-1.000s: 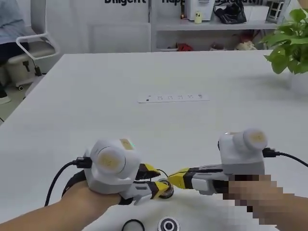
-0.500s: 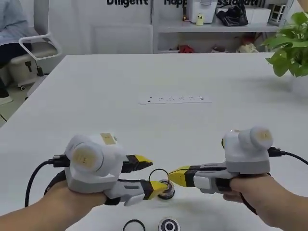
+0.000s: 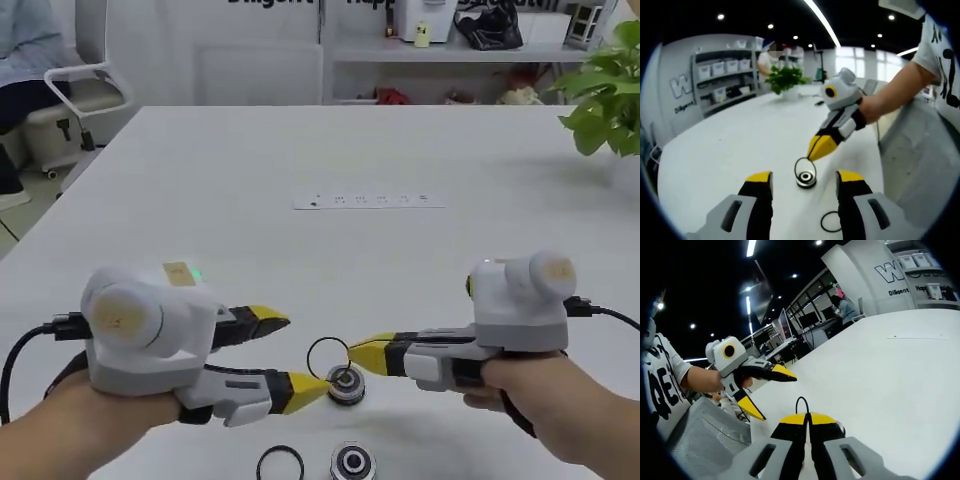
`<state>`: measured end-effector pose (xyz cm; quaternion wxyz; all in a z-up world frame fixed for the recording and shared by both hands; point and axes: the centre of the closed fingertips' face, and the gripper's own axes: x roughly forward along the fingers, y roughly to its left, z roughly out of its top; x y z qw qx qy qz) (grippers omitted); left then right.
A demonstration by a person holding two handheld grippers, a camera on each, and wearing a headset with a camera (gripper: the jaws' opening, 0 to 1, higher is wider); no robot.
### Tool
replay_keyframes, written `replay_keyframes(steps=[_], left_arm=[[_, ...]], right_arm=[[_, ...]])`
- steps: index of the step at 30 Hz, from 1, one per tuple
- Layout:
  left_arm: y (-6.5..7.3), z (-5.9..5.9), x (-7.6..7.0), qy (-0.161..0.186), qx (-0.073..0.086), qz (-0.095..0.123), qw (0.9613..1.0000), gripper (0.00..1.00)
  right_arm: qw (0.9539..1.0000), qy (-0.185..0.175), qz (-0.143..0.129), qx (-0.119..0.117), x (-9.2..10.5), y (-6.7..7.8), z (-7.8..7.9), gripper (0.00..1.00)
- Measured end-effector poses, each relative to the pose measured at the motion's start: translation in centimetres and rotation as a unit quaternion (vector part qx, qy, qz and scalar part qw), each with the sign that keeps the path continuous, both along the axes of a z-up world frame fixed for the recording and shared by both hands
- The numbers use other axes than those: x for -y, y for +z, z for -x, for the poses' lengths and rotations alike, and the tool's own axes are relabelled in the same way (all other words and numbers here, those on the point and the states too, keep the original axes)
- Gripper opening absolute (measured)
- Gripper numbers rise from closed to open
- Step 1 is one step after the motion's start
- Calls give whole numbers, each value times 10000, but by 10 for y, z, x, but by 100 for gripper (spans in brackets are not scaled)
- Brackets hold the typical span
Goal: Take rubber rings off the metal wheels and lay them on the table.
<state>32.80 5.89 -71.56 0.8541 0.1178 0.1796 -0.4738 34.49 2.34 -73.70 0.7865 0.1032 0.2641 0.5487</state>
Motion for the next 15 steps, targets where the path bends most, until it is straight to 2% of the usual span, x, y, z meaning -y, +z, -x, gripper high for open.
replay_keyframes(steps=[15], left_arm=[[1, 18, -23, 87, -36, 70, 9999, 66]], right_arm=[[9999, 124, -90, -12, -8, 4, 7, 0]])
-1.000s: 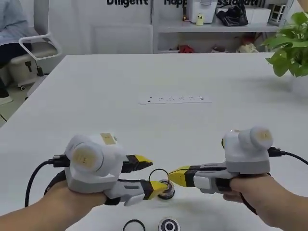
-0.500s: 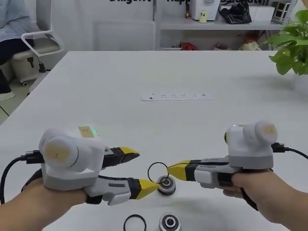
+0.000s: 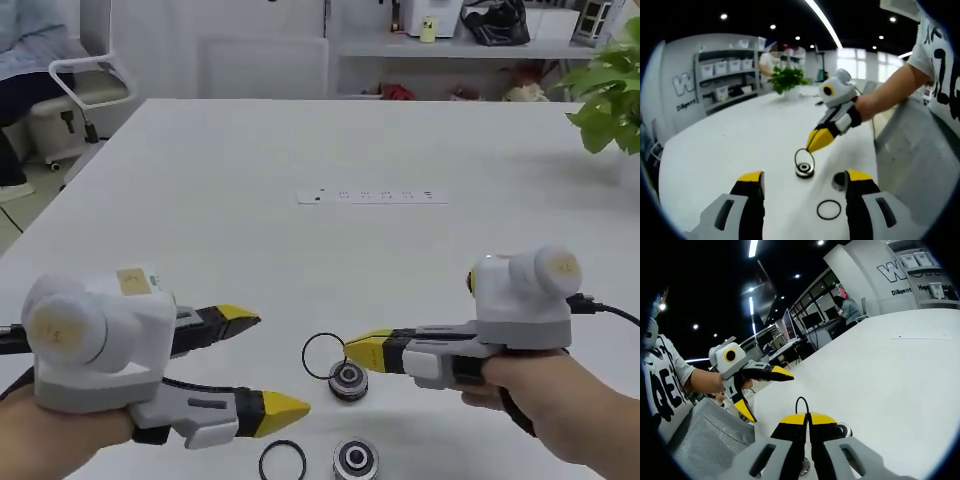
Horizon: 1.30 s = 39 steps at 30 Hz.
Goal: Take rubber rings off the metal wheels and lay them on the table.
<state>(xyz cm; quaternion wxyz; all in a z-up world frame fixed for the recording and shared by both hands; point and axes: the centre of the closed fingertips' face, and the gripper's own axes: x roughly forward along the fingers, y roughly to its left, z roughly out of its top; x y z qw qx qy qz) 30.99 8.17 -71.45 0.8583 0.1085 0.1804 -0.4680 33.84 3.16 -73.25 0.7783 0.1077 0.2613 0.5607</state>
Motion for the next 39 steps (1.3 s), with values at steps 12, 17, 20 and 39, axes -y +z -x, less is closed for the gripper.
replay_keyframes(steps=[12, 17, 20, 39], left_arm=[[4, 15, -11, 84, 19, 32, 10000, 75], [2, 18, -16, 164, -34, 63, 9998, 79], [3, 19, -19, 195, -23, 62, 9998, 80], [-9, 32, -35, 251, -29, -73, 9997, 86]], right_arm=[[9999, 160, -47, 26, -11, 7, 10, 0], [9997, 242, -43, 26, -15, 6, 15, 0], [9996, 293, -15, 19, -17, 5, 18, 0], [9970, 702, 274, -176, -33, -17, 43, 0]])
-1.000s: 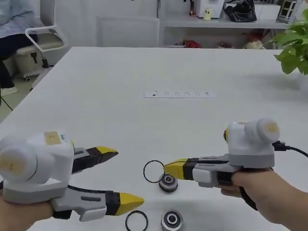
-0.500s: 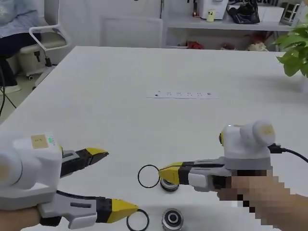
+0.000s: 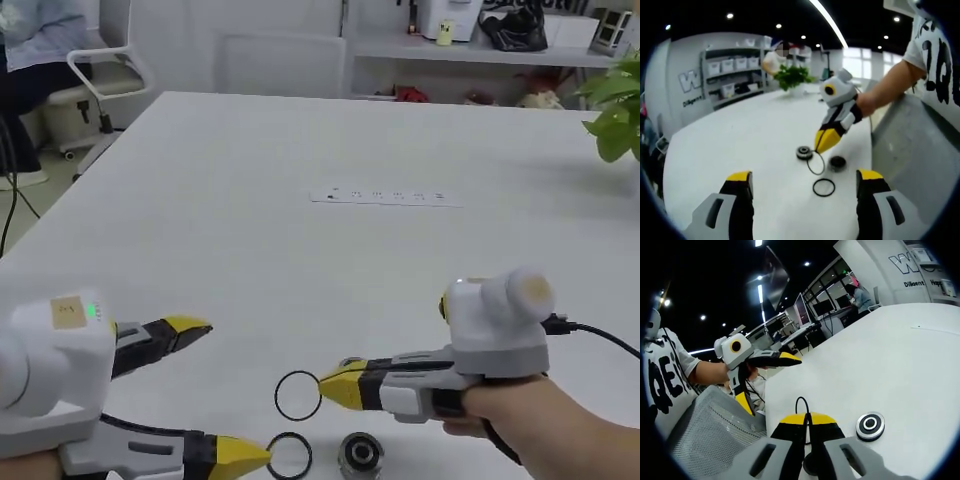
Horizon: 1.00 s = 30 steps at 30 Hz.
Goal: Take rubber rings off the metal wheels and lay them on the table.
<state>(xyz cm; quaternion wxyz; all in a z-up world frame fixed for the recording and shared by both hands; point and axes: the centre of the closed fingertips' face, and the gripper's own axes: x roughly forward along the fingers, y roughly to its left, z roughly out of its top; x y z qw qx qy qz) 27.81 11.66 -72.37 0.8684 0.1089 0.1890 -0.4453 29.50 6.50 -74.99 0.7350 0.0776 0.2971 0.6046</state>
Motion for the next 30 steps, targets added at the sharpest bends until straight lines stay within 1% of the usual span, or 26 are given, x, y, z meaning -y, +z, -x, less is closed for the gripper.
replay_keyframes(steps=[10, 15, 25, 30], left_arm=[[-6, 9, 2, -14, -79, -8, 10000, 86], [-9, 11, 2, -11, -111, -21, 9999, 86], [-15, 14, 1, -24, -156, -84, 9998, 85], [-18, 14, 0, -26, -187, -108, 9998, 85]], right_arm=[[9996, 165, 188, -149, -2, -13, 13, 0], [9990, 273, 302, -180, -4, -20, 20, 0], [9980, 355, 444, -268, -4, -30, 24, 0], [9978, 381, 491, -234, -5, -32, 24, 0]])
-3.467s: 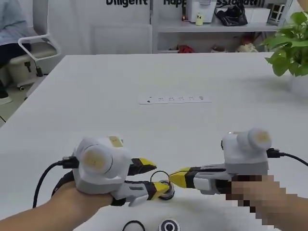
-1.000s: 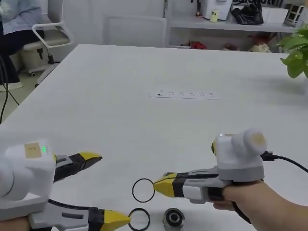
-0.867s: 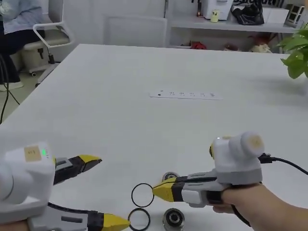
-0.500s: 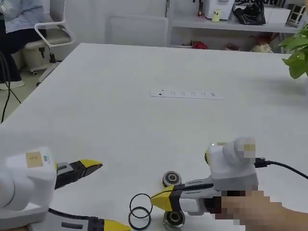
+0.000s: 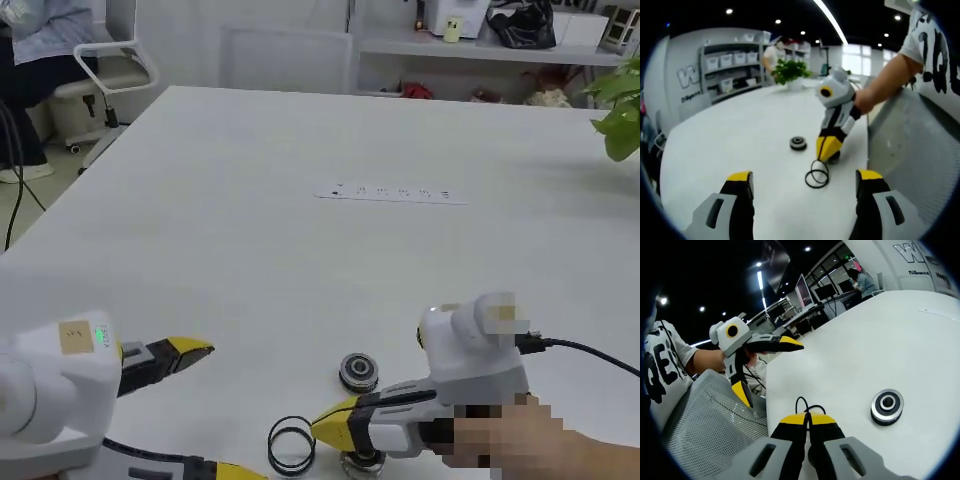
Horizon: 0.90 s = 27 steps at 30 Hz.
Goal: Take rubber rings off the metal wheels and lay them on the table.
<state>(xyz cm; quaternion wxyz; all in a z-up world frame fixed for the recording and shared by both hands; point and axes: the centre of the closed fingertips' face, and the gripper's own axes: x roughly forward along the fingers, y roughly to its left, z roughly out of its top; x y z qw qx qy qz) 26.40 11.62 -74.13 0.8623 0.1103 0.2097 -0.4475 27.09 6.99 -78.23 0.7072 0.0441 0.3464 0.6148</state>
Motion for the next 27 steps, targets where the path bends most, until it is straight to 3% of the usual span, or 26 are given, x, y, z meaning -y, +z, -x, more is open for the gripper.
replay_keyframes(steps=[11, 27], left_arm=[[-3, 2, 1, -3, -52, -19, 10000, 85], [-7, 4, -1, 19, -118, -45, 9999, 84]], right_arm=[[9999, 44, 87, 22, -1, -5, 2, 0], [9993, 117, 268, 254, 0, -9, 2, 0]])
